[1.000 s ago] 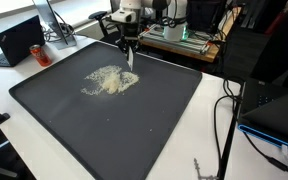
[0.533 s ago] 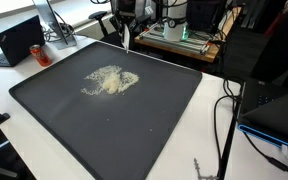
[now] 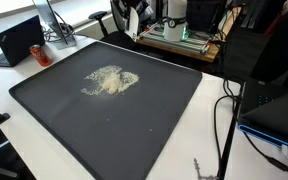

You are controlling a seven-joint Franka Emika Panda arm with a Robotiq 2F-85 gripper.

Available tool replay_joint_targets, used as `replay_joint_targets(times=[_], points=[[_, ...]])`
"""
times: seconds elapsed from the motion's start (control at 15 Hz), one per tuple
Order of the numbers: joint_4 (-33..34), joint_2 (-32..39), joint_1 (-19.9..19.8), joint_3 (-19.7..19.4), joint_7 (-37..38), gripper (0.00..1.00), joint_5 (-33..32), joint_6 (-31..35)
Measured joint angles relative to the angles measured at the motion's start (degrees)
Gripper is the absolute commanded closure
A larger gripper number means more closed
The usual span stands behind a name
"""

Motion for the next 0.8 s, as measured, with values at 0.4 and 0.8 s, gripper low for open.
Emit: replay_joint_targets(times=[0.4,0.8], points=[[0.0,0.1,1.3,-1.0,-0.3,0.99,0.0,0.0],[2.5,2.9,5.2,2.1,9.2,0.99,-3.4,-1.1]])
